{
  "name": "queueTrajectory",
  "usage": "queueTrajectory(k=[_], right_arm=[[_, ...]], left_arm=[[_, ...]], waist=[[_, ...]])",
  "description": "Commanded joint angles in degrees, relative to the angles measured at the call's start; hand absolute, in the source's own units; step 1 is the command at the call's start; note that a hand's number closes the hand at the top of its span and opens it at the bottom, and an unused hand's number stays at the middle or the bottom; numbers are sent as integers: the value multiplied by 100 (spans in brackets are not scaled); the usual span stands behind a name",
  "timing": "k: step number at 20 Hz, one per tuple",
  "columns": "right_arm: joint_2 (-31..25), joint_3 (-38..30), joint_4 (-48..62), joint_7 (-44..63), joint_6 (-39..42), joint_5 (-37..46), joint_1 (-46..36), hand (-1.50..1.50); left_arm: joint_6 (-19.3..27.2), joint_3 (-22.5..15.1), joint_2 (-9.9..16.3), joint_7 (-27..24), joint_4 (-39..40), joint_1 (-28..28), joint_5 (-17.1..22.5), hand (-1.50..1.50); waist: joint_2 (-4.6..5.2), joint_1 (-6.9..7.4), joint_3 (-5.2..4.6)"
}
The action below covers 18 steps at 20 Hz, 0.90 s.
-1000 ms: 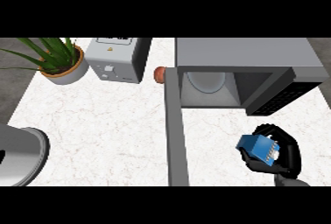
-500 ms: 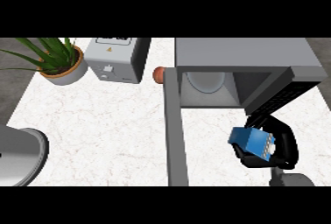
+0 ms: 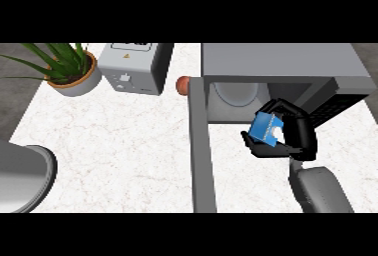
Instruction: Pick up the milk, place it into the microwave and close the microwave
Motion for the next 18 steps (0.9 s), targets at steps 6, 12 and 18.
queueTrajectory(k=[6,12,18], right_arm=[[147,-398,2030,425,-334,365,-2041,150],[20,-649,2777,-61,-217,284,-2523,150],[-57,-644,2971,-128,-589,533,-2689,150]], left_arm=[[-97,-11,79,-32,240,-277,-65,-150],[29,183,312,109,466,-674,96,-150],[-69,197,381,58,574,-761,76,-150]], waist=[[31,80,3],[89,211,7],[110,335,1]])
